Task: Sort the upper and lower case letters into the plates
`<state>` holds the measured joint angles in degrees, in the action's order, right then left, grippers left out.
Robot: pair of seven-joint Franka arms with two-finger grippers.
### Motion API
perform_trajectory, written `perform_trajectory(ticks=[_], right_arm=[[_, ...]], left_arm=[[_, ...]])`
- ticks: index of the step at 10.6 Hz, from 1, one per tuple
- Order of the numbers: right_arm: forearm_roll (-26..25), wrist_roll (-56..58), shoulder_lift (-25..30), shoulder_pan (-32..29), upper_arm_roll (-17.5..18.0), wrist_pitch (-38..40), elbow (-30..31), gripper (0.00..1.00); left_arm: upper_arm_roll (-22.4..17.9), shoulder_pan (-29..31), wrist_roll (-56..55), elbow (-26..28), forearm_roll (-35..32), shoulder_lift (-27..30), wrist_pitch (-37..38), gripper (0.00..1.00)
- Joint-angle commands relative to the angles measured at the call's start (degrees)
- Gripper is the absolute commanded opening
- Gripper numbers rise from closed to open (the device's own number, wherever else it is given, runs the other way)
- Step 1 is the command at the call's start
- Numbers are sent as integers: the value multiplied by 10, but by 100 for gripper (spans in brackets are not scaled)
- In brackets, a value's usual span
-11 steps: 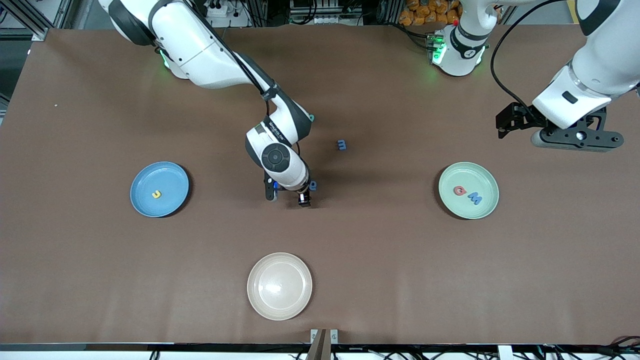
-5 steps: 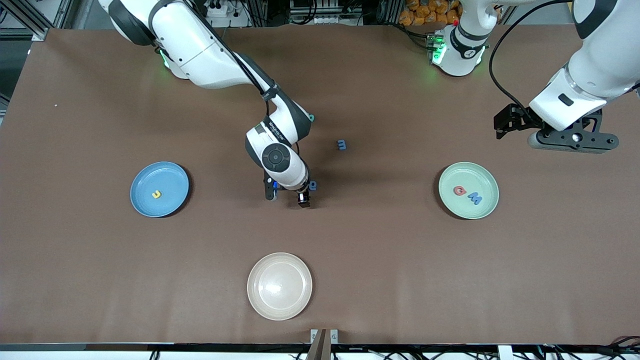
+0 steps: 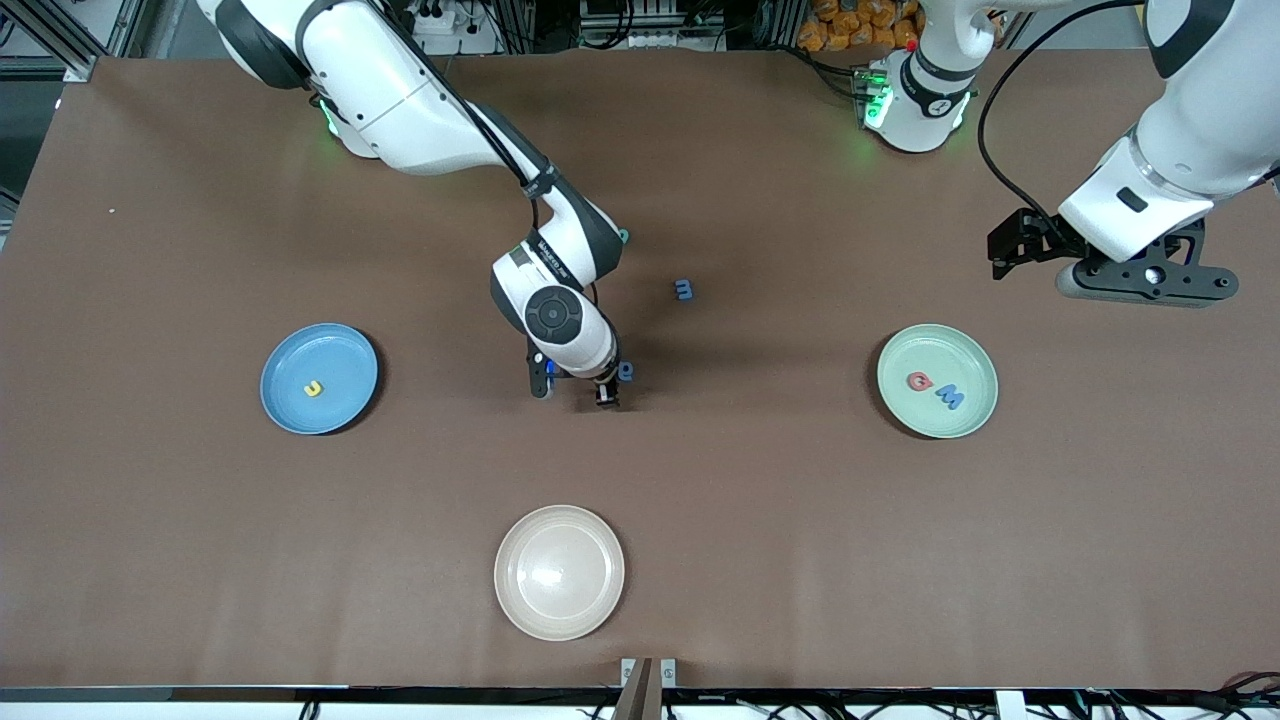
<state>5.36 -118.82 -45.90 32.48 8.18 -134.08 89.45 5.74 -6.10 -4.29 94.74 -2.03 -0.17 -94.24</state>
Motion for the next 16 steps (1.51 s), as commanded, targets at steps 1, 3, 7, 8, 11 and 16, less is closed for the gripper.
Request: perform_trajectory(ticks=[1, 3, 7, 8, 11, 16], right_arm=[[-14, -12, -2, 2, -6, -13, 20, 34], [-21, -11, 0, 1, -6, -1, 20, 26], [-24, 24, 26, -10, -3, 45, 12, 17], [-23, 34, 36, -20, -2, 59, 11, 14], [-4, 124, 108, -73, 2, 160, 19, 14], [28, 368, 232, -208, 1, 224, 142, 14]], left_arm=[[-7, -8, 0, 8, 16, 6, -9, 100], [-7, -8, 0, 8, 16, 4, -13, 100], [-8, -8, 0, 9, 16, 3, -13, 100], [-7, -9, -1, 10, 16, 2, -13, 100], [-8, -9, -1, 11, 16, 2, -16, 100], [-6, -54, -2, 9, 16, -21, -17, 100]])
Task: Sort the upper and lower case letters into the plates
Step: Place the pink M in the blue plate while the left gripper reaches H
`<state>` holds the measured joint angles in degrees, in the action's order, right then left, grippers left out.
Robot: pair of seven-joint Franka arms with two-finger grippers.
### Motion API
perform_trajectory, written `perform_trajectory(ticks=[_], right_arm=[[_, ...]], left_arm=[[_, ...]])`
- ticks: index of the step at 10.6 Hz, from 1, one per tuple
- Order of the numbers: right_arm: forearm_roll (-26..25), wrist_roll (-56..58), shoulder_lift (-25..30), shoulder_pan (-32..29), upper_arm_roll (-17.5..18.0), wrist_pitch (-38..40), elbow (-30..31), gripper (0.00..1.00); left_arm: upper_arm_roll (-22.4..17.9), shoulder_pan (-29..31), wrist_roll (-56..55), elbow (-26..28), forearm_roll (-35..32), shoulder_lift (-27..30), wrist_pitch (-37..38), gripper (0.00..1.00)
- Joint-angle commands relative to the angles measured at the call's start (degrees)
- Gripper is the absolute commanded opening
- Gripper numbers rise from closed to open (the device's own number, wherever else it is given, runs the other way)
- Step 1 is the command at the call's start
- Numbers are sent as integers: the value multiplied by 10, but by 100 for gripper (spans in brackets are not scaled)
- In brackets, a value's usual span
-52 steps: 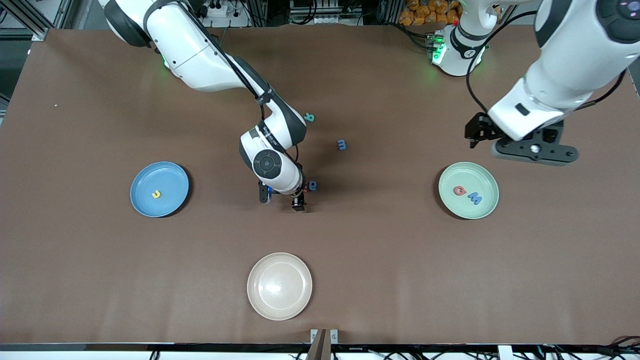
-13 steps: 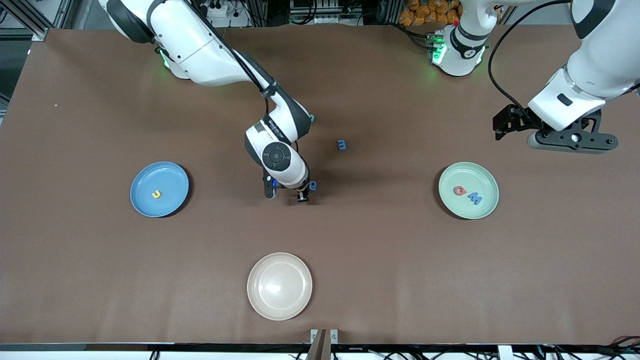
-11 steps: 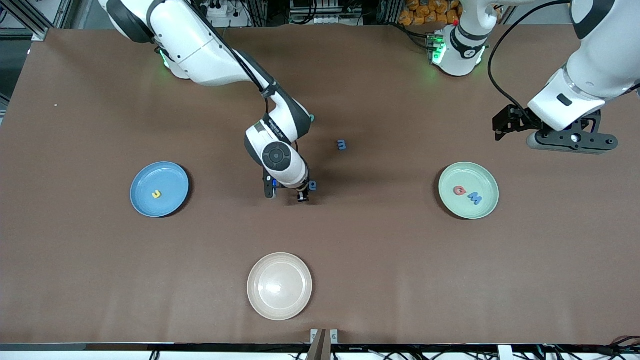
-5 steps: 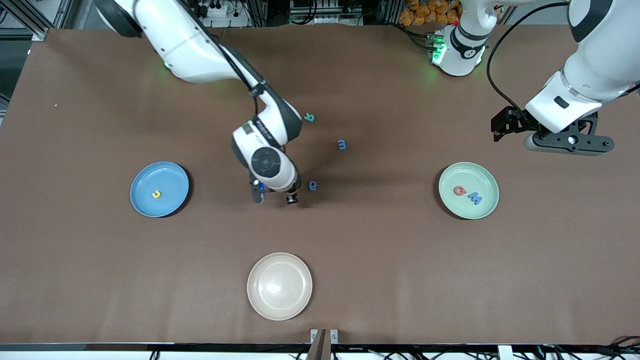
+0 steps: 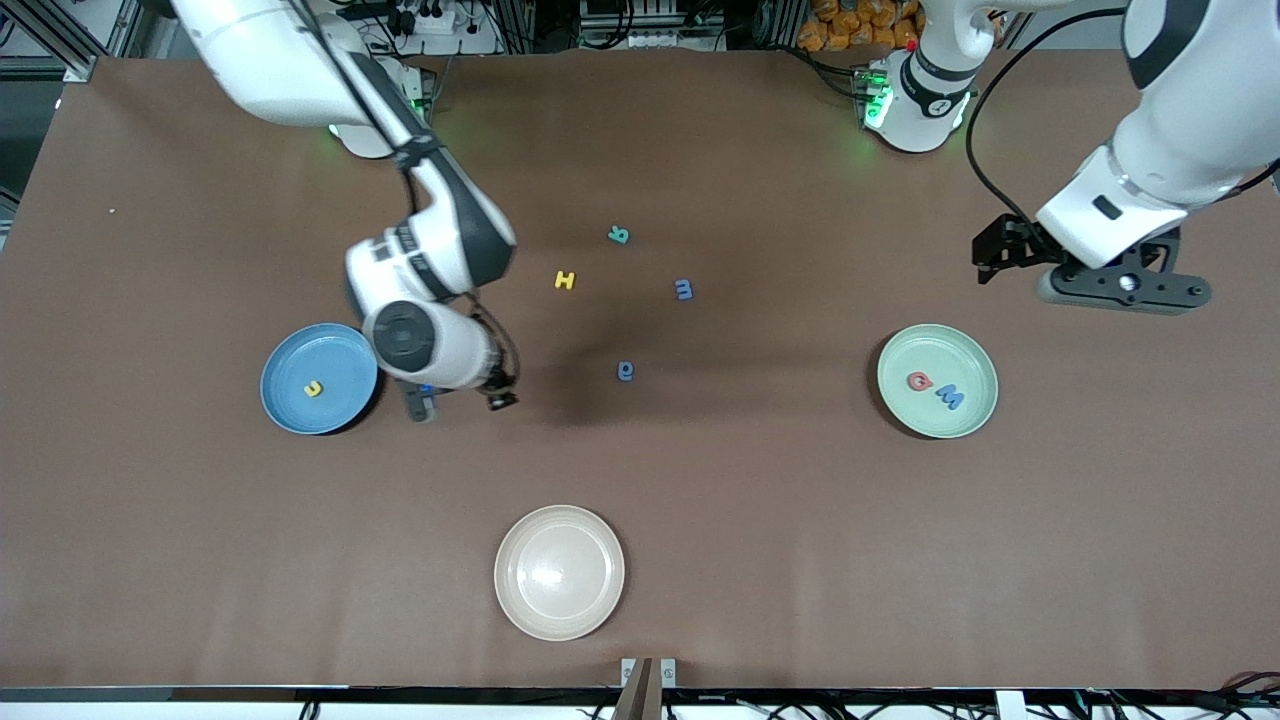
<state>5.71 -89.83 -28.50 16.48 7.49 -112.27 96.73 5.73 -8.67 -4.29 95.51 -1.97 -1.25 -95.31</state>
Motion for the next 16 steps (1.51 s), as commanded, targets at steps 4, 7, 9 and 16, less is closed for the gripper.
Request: perform_trajectory(ticks=[4, 7, 9, 16], right_arm=[[24, 262, 85, -151, 0, 51, 90, 14], [9, 369, 88, -181, -41, 41, 113, 15], [6, 430, 86, -181, -76, -7, 144, 15], [6, 455, 55, -187, -92, -67, 156, 100]], left_arm=[[17, -139, -122, -1, 15, -71, -49, 100], [57, -202, -286, -2, 9, -124, -103, 100], [77, -225, -344, -3, 7, -165, -144, 100], [81, -357, -437, -40, -1, -309, -262, 100]])
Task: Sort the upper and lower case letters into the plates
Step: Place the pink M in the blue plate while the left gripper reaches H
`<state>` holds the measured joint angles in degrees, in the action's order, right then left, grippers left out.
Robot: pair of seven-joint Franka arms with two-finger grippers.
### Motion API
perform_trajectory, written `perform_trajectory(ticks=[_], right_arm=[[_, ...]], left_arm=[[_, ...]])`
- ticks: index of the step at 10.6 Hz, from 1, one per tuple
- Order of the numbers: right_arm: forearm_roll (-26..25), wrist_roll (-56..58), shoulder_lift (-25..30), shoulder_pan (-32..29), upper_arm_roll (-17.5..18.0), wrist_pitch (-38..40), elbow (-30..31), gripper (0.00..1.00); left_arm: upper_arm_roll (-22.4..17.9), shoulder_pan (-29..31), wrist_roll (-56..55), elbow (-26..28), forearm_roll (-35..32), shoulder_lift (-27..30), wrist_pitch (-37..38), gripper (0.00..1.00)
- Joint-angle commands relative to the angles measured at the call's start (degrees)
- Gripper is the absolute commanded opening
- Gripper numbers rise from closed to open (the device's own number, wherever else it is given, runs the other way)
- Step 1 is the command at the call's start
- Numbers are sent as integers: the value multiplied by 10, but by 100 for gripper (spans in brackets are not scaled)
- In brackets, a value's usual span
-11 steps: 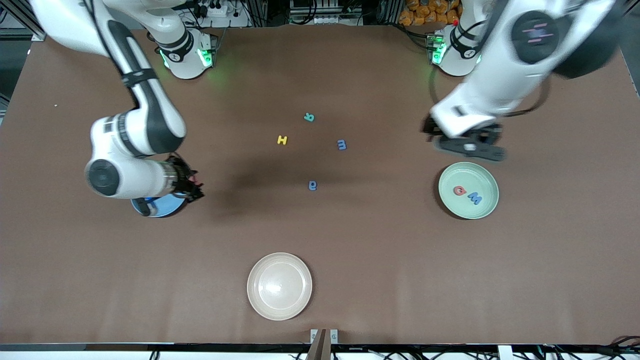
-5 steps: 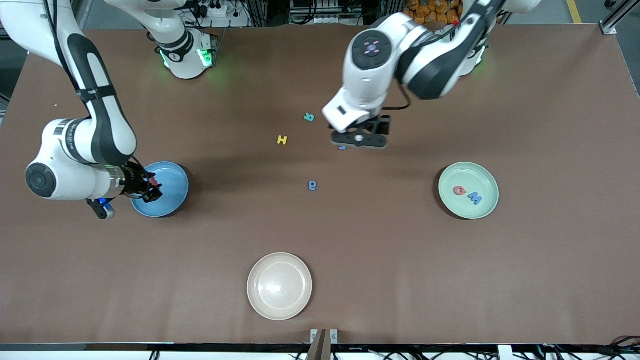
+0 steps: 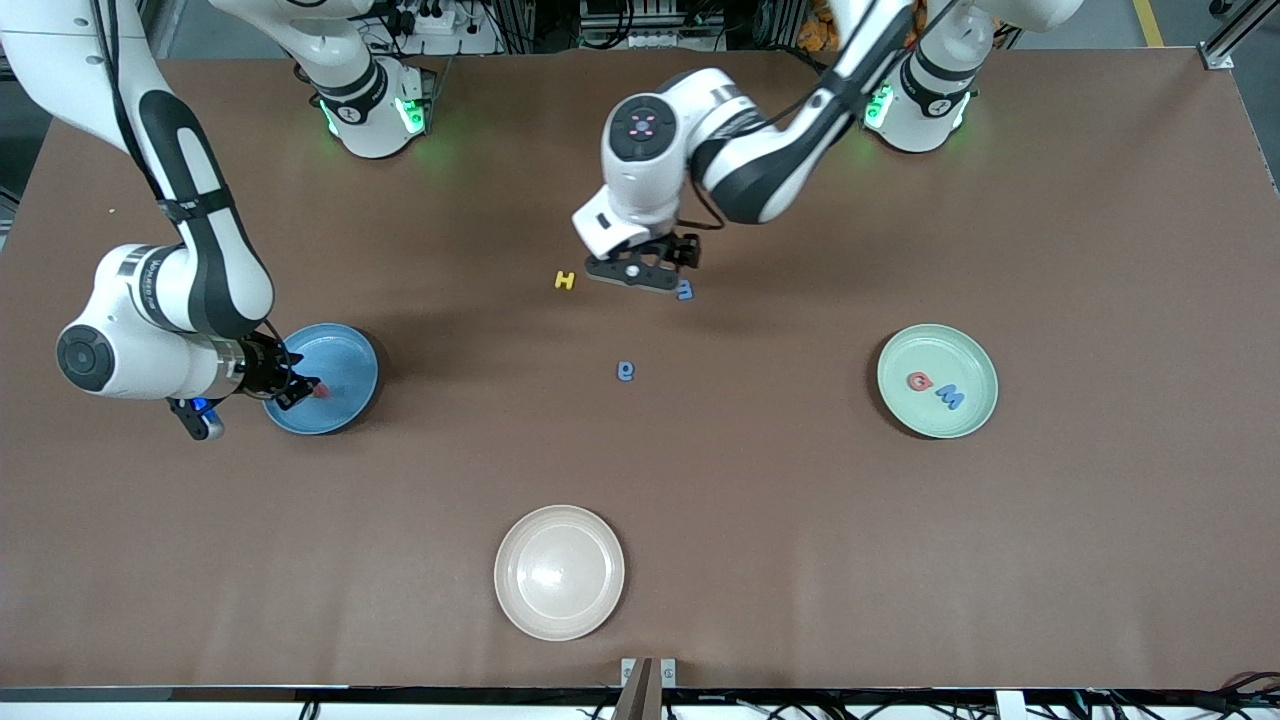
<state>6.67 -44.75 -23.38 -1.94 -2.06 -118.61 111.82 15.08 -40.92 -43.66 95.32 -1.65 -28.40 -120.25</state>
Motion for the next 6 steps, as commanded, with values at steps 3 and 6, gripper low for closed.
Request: perform_trajectory(ticks=[3, 6], right_arm=[[-3, -2, 11, 23, 6, 5, 1, 100], [-3, 0, 31, 63, 14, 12, -11, 100]], left_arm=[[-20, -76, -79, -65, -10, -92, -88, 100], [-26, -108, -78, -108, -10, -140, -125, 100]])
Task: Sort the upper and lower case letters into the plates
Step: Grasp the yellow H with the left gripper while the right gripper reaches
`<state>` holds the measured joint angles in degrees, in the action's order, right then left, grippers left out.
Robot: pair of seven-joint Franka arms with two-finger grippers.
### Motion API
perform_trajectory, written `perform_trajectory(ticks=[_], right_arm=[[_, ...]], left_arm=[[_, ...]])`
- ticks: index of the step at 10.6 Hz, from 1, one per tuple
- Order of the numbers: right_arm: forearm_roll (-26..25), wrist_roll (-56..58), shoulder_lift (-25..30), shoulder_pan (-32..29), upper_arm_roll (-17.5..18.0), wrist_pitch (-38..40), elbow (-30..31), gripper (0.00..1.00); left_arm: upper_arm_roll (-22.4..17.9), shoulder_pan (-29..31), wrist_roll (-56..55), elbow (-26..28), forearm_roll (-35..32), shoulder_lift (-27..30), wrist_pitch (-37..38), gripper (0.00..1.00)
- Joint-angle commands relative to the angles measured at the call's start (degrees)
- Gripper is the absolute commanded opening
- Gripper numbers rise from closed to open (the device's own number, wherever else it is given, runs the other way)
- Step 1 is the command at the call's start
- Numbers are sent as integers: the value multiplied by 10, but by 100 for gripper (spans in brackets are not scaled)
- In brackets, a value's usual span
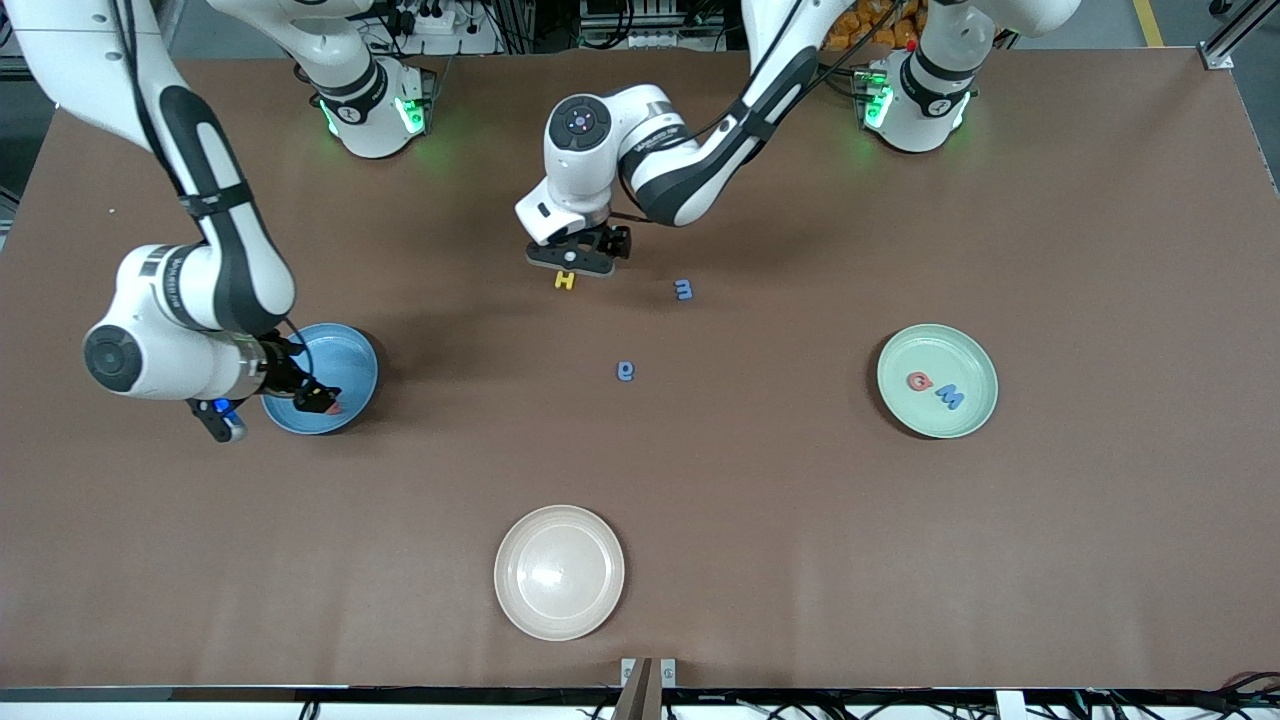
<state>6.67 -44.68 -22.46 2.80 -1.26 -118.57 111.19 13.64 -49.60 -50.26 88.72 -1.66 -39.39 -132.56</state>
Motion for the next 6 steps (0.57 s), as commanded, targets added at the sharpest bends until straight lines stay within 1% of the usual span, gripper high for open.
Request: perform_trajectory(ticks=[1, 2, 3, 4, 5, 6], right_arm=[[-4, 0, 22, 27, 16, 20, -25, 100], [-11, 3, 18, 31, 34, 20, -41, 100], [-31, 4, 14, 31, 55, 20, -56, 100], [-35, 7, 10, 31, 62, 16, -64, 100], [-35, 8, 1, 40, 66, 15, -82, 100], [-34, 8, -14, 45, 75, 16, -107, 100]], left_arm=[[-34, -42, -13, -51, -7, -41, -2, 100], [-56, -65, -18, -64, -6, -53, -3, 100], [-69, -77, -22, -74, -6, -66, -4, 100], [-70, -81, -21, -76, -7, -70, -4, 100], [-72, -86, -23, -77, -7, -75, -4, 94], [-98, -107, -32, -84, -5, -79, -4, 90]])
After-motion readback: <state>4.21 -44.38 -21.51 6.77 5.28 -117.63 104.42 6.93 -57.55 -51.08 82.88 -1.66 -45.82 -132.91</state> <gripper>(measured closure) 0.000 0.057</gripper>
